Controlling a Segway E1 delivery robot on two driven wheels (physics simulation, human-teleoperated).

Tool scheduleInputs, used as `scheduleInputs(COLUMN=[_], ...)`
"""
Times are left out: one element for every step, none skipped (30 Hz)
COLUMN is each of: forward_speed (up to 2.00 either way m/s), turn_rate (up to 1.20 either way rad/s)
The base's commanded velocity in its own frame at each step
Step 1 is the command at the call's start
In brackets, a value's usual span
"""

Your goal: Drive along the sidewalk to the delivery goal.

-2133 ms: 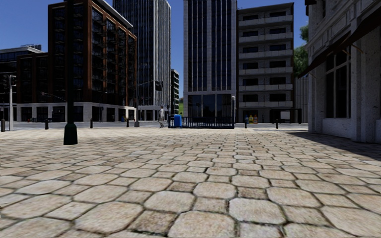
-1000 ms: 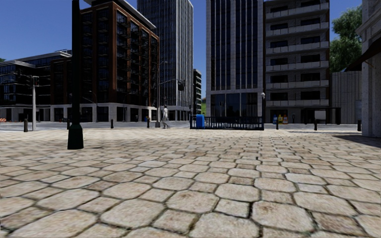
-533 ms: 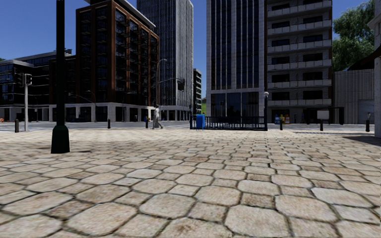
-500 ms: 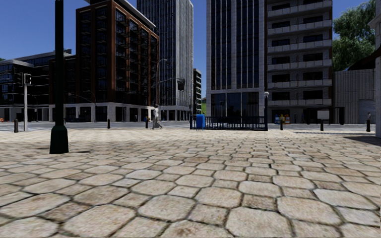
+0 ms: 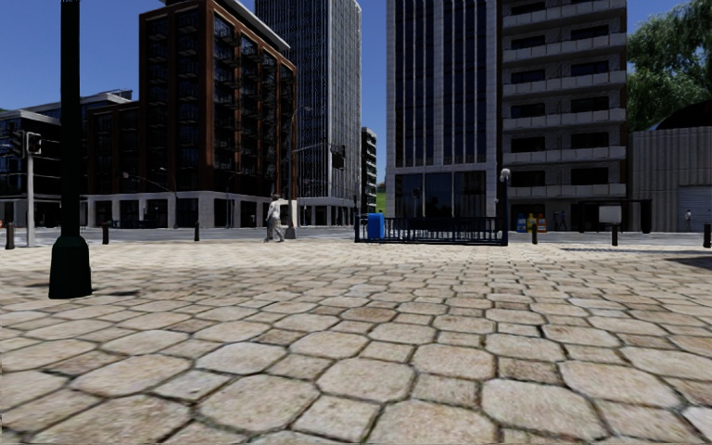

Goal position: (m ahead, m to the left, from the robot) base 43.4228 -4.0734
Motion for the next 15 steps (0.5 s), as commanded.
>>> scheduleInputs(forward_speed=[1.26,1.26,1.26,1.26,1.26,1.26,1.26,1.26,1.26,1.26,1.26,1.26,1.26,1.26,1.26], turn_rate=[0.00,0.00,0.00,0.00,0.00,0.00,0.00,0.00,0.00,0.01,0.04,0.05,0.05,0.05,0.05])
